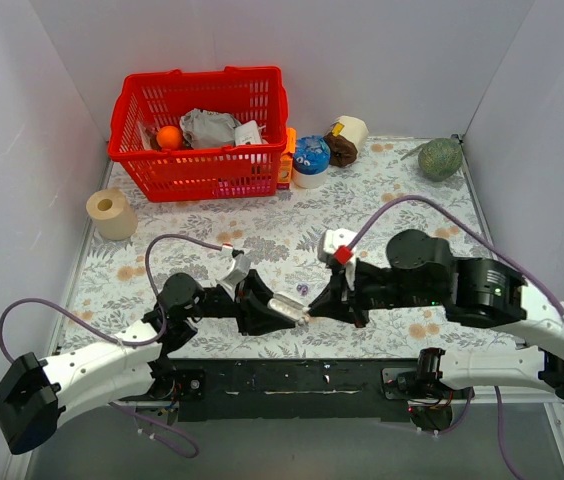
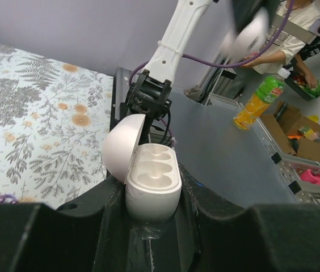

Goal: Insert the wireless bluetooth earbuds into the charging case

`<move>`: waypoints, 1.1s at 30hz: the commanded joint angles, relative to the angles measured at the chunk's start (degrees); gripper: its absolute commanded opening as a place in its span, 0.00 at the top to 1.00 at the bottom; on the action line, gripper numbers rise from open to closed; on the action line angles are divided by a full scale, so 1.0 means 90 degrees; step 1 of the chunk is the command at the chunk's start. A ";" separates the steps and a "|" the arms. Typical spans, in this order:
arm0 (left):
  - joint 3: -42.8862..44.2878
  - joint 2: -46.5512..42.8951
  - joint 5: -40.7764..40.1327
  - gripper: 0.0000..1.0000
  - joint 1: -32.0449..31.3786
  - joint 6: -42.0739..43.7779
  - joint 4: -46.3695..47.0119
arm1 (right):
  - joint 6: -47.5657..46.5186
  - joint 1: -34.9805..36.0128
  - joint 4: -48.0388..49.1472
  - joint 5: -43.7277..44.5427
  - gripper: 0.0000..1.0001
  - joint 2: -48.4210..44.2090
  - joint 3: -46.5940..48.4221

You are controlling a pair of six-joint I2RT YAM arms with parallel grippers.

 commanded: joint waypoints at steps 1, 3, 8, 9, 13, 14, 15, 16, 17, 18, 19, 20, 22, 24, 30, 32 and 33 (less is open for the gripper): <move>0.0657 0.0221 0.0740 1.00 0.0045 0.0229 0.0287 | 0.0019 0.0060 0.0504 0.0202 0.99 -0.0042 -0.0593; 0.0805 0.0329 0.0809 1.00 0.0035 0.0473 0.0071 | 0.0116 0.0069 0.0942 0.0309 0.99 -0.0100 -0.0837; 0.1176 0.0582 0.0936 1.00 0.0045 0.0718 -0.0388 | 0.0175 0.0069 0.1452 0.0232 0.99 -0.0033 -0.1004; 0.1206 0.0612 0.0965 1.00 0.0035 0.0738 -0.0437 | 0.0175 0.0069 0.1491 0.0173 0.99 -0.0004 -0.1023; 0.1245 0.0730 0.1053 1.00 0.0035 0.0768 -0.0516 | 0.0204 0.0089 0.1697 0.0104 0.99 0.0065 -0.1033; 0.1245 0.0749 0.1092 1.00 0.0035 0.0738 -0.0477 | 0.0204 0.0089 0.1697 0.0133 0.99 0.0075 -0.1033; 0.1235 0.0788 0.1102 1.00 0.0035 0.0699 -0.0467 | 0.0194 0.0089 0.1707 0.0182 0.99 0.0085 -0.1033; 0.1226 0.0798 0.1141 1.00 0.0035 0.0680 -0.0399 | 0.0194 0.0099 0.1716 0.0202 0.99 0.0094 -0.1053; 0.1216 0.0808 0.1161 1.00 0.0035 0.0641 -0.0379 | 0.0194 0.0089 0.1697 0.0231 0.99 0.0104 -0.1053; 0.1206 0.0808 0.1171 1.00 0.0035 0.0612 -0.0350 | 0.0185 0.0099 0.1707 0.0241 0.99 0.0143 -0.1062; 0.1206 0.0798 0.1171 1.00 0.0035 0.0621 -0.0340 | 0.0165 0.0089 0.1697 0.0270 0.99 0.0153 -0.1062; 0.1206 0.0788 0.1180 1.00 0.0035 0.0602 -0.0330 | 0.0165 0.0089 0.1697 0.0328 0.99 0.0172 -0.1082; 0.1216 0.0769 0.1181 1.00 0.0035 0.0572 -0.0301 | 0.0146 0.0089 0.1687 0.0387 0.99 0.0231 -0.1092; 0.1235 0.0740 0.1181 1.00 0.0035 0.0601 -0.0320 | 0.0146 0.0099 0.1639 0.0514 0.99 0.0309 -0.1092; 0.1235 0.0613 0.1112 1.00 0.0035 0.0660 -0.0418 | 0.0175 0.0099 0.1619 0.0710 0.99 0.0417 -0.1092; 0.1216 0.0564 0.1083 1.00 0.0035 0.0689 -0.0447 | 0.0185 0.0089 0.1609 0.0758 0.99 0.0426 -0.1072; 0.1206 0.0544 0.1073 1.00 0.0035 0.0699 -0.0457 | 0.0185 0.0099 0.1609 0.0768 0.99 0.0397 -0.1111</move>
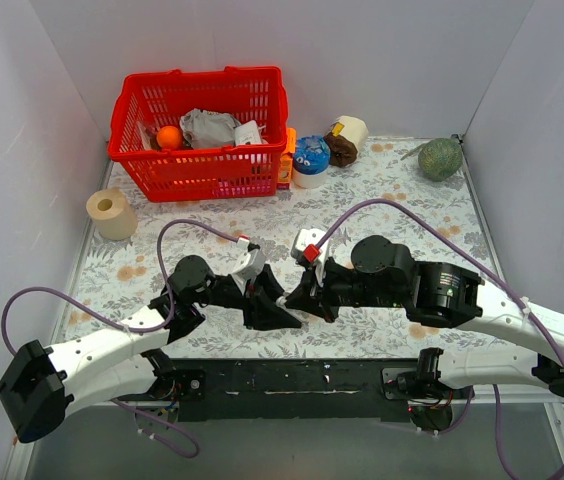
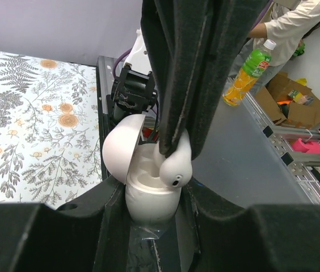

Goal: Insert the wireless bluetooth earbuds into the charging case

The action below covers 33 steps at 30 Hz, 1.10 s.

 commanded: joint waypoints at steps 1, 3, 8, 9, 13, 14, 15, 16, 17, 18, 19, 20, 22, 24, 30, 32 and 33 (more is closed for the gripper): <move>0.0154 -0.0282 -0.0049 1.00 0.0004 0.0104 0.0080 | 0.0029 0.0033 0.0193 0.0193 0.99 -0.0020 -0.0035; 0.0154 -0.0311 -0.0049 1.00 0.0004 0.0114 0.0080 | 0.0020 0.0043 0.0164 0.0203 0.99 -0.0030 -0.0045; 0.0154 -0.0321 -0.0049 1.00 0.0004 0.0133 0.0089 | 0.0020 0.0043 0.0047 0.0388 0.99 -0.0069 -0.0094; 0.0164 -0.0321 -0.0049 1.00 0.0004 0.0124 0.0089 | 0.0019 0.0043 0.0047 0.0388 0.99 -0.0089 -0.0104; 0.0174 -0.0311 -0.0049 1.00 0.0004 0.0094 0.0138 | 0.0029 0.0043 0.0037 0.0408 0.99 -0.0138 -0.0182; 0.0193 -0.0301 -0.0049 1.00 0.0004 0.0094 0.0148 | 0.0049 0.0043 0.0037 0.0388 0.99 -0.0118 -0.0192; 0.0193 -0.0292 -0.0049 1.00 0.0004 0.0065 0.0158 | 0.0058 0.0043 0.0037 0.0369 0.99 -0.0118 -0.0192; 0.0184 -0.0272 -0.0059 1.00 0.0013 0.0046 0.0206 | 0.0058 0.0052 0.0027 0.0349 0.99 -0.0109 -0.0192; 0.0183 -0.0262 -0.0059 1.00 0.0004 0.0036 0.0216 | 0.0088 0.0043 0.0027 0.0291 0.99 -0.0079 -0.0192; 0.0183 -0.0253 -0.0068 1.00 0.0004 0.0026 0.0236 | 0.0097 0.0043 0.0027 0.0291 0.99 -0.0070 -0.0192; 0.0183 -0.0233 -0.0078 1.00 0.0004 0.0016 0.0246 | 0.0136 0.0043 0.0037 0.0281 0.99 -0.0040 -0.0192; 0.0164 -0.0233 -0.0088 1.00 0.0004 -0.0003 0.0265 | 0.0166 0.0043 0.0037 0.0300 0.96 -0.0040 -0.0192; 0.0145 -0.0233 -0.0127 1.00 0.0004 -0.0003 0.0294 | 0.0254 0.0043 0.0095 0.0349 0.79 -0.0050 -0.0163; 0.0106 -0.0243 -0.0176 1.00 0.0004 -0.0003 0.0324 | 0.0360 0.0043 0.0144 0.0456 0.70 -0.0108 -0.0143; -0.0041 -0.0340 -0.0273 1.00 0.0004 -0.0032 0.0402 | 0.0566 0.0043 0.0427 0.0905 0.59 -0.0401 -0.0133; -0.0080 -0.0369 -0.0332 1.00 0.0004 -0.0042 0.0431 | 0.0644 0.0043 0.0437 0.1129 0.59 -0.0557 -0.0036; -0.0100 -0.0399 -0.0332 1.00 0.0004 -0.0042 0.0431 | 0.0664 0.0043 0.0457 0.1208 0.59 -0.0635 -0.0016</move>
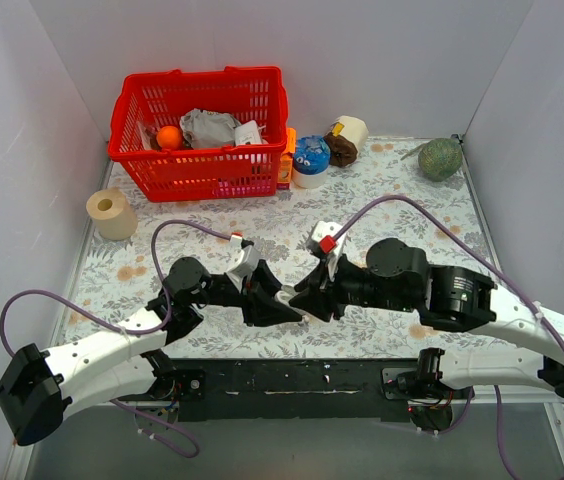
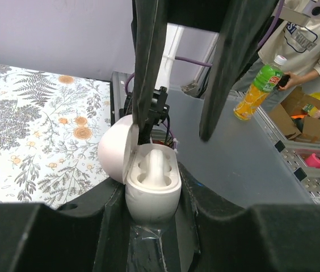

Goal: Insert the wireless bluetooth earbuds into the charging case

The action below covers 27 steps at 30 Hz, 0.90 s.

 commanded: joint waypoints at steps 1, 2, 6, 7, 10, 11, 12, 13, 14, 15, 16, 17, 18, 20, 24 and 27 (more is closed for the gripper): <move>-0.0121 -0.0229 -0.0026 1.00 -0.0001 -0.0016 0.0276 | 0.0156 -0.0001 0.0340 0.0691 0.59 -0.0463 0.0151; -0.0131 -0.0248 -0.0026 1.00 -0.0001 -0.0025 0.0286 | 0.0156 -0.0001 0.0272 0.0875 0.59 -0.0551 0.0200; -0.0219 -0.0404 -0.0231 1.00 -0.0001 0.0014 0.0218 | 0.0390 -0.0001 0.0077 0.2075 0.62 -0.1019 0.0114; -0.0277 -0.0550 -0.0299 1.00 -0.0001 0.0023 0.0169 | 0.0536 0.0009 0.0076 0.2388 0.65 -0.1175 -0.0032; -0.0463 -0.0921 -0.0738 1.00 -0.0001 -0.0015 0.0110 | 0.1053 -0.0011 -0.0254 0.3210 0.69 -0.1606 -0.0813; -0.0599 -0.1222 -0.0855 1.00 -0.0001 -0.0016 0.0090 | 0.1190 -0.0011 -0.0401 0.3269 0.69 -0.1577 -0.1182; -0.0678 -0.1370 -0.1079 1.00 -0.0001 -0.0006 -0.0016 | 0.1491 -0.0020 -0.0479 0.3221 0.69 -0.1538 -0.1437; -0.0746 -0.1497 -0.1207 1.00 -0.0001 0.0004 -0.0085 | 0.1630 -0.0030 -0.0490 0.3124 0.69 -0.1499 -0.1691; -0.0872 -0.1789 -0.1314 1.00 -0.0001 0.0014 -0.0114 | 0.1737 -0.0030 -0.0326 0.2795 0.69 -0.1402 -0.1955; -0.0922 -0.1917 -0.1499 1.00 -0.0001 0.0004 -0.0202 | 0.1912 -0.0059 -0.0169 0.2617 0.68 -0.1353 -0.2547; -0.0961 -0.2034 -0.1578 1.00 -0.0001 0.0004 -0.0241 | 0.1992 -0.0069 0.0190 0.2470 0.68 -0.1275 -0.2785; -0.0991 -0.2152 -0.1637 1.00 -0.0001 -0.0006 -0.0290 | 0.2031 -0.0079 0.0377 0.2218 0.68 -0.1062 -0.3049; -0.1030 -0.2317 -0.1676 1.00 -0.0001 -0.0016 -0.0378 | 0.2060 -0.0118 0.0592 0.2109 0.69 -0.0944 -0.3399; -0.1030 -0.2445 -0.1735 1.00 -0.0001 -0.0035 -0.0505 | 0.2080 -0.0157 0.1110 0.1797 0.72 -0.0477 -0.3646; -0.1030 -0.2718 -0.1764 1.00 -0.0001 -0.0094 -0.0759 | 0.2022 -0.0264 0.1531 0.1746 0.76 0.0316 -0.3823; -0.1020 -0.2856 -0.1842 1.00 -0.0001 -0.0074 -0.0934 | 0.2031 -0.0420 0.1853 0.1737 0.75 0.0620 -0.3842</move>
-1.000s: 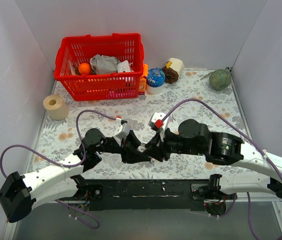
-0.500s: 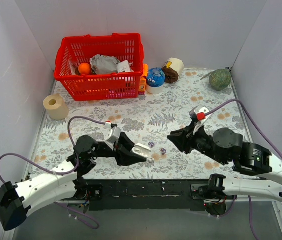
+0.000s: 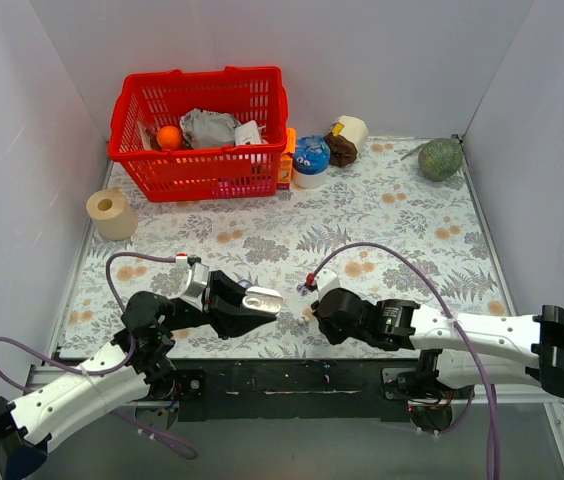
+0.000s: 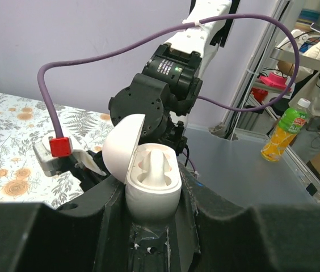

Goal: Insert the wireless bluetooth earbuds into the charging case

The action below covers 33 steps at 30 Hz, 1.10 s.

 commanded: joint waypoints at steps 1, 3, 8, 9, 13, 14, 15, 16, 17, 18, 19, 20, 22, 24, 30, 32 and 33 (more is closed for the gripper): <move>-0.0027 -0.0264 -0.0269 1.00 -0.0004 -0.0011 -0.0359 | 0.0178 -0.0224 0.1134 -0.0111 0.76 0.0219 0.0070; -0.0046 -0.0323 -0.0327 1.00 -0.0004 0.0008 -0.0418 | 0.0130 -0.0448 0.1398 -0.0316 0.86 0.0414 0.0002; -0.0076 -0.0411 -0.0357 1.00 -0.0003 0.0067 -0.0535 | 0.0042 -0.0742 0.1643 -0.0561 0.98 0.1000 -0.0018; -0.0085 -0.0412 -0.0367 1.00 -0.0004 0.0077 -0.0555 | 0.0013 -0.0761 0.1692 -0.0571 0.99 0.1059 -0.0047; -0.0095 -0.0392 -0.0386 1.00 -0.0004 0.0135 -0.0545 | -0.0017 -0.0898 0.1926 -0.0610 0.99 0.1381 -0.0038; -0.0095 -0.0373 -0.0386 1.00 -0.0004 0.0135 -0.0545 | -0.0026 -0.0947 0.1955 -0.0619 0.99 0.1440 -0.0037; -0.0086 -0.0353 -0.0377 1.00 -0.0004 0.0155 -0.0565 | -0.0027 -0.0966 0.1965 -0.0610 0.99 0.1498 -0.0008; -0.0086 -0.0343 -0.0376 1.00 -0.0004 0.0174 -0.0574 | -0.0036 -0.0986 0.1995 -0.0619 0.99 0.1625 0.0002; -0.0076 -0.0324 -0.0367 1.00 -0.0004 0.0194 -0.0594 | -0.0046 -0.1006 0.1995 -0.0610 0.99 0.1674 0.0021; -0.0066 -0.0314 -0.0367 1.00 -0.0004 0.0204 -0.0613 | -0.0065 -0.1025 0.2014 -0.0648 0.99 0.1733 0.0031; -0.0056 -0.0304 -0.0357 1.00 -0.0004 0.0223 -0.0633 | -0.0075 -0.1025 0.2024 -0.0668 0.99 0.1840 0.0050; -0.0056 -0.0294 -0.0357 1.00 -0.0004 0.0243 -0.0643 | -0.0066 -0.1025 0.2014 -0.0668 0.99 0.1889 0.0070; -0.0046 -0.0285 -0.0347 1.00 -0.0004 0.0252 -0.0653 | -0.0066 -0.1025 0.2014 -0.0697 0.99 0.1987 0.0080; -0.0046 -0.0265 -0.0337 1.00 -0.0004 0.0272 -0.0672 | -0.0056 -0.1025 0.2141 -0.0805 0.99 0.2007 0.0041; -0.0017 -0.0255 -0.0289 1.00 -0.0004 0.0331 -0.0731 | 0.0022 -0.1015 0.2239 -0.1049 0.99 0.2007 0.0021; -0.0017 -0.0236 -0.0289 1.00 -0.0004 0.0341 -0.0741 | 0.0061 -0.0977 0.2239 -0.1117 0.99 0.1997 0.0021; -0.0027 -0.0245 -0.0289 1.00 -0.0004 0.0340 -0.0741 | 0.0100 -0.0957 0.2239 -0.1127 0.99 0.1987 0.0031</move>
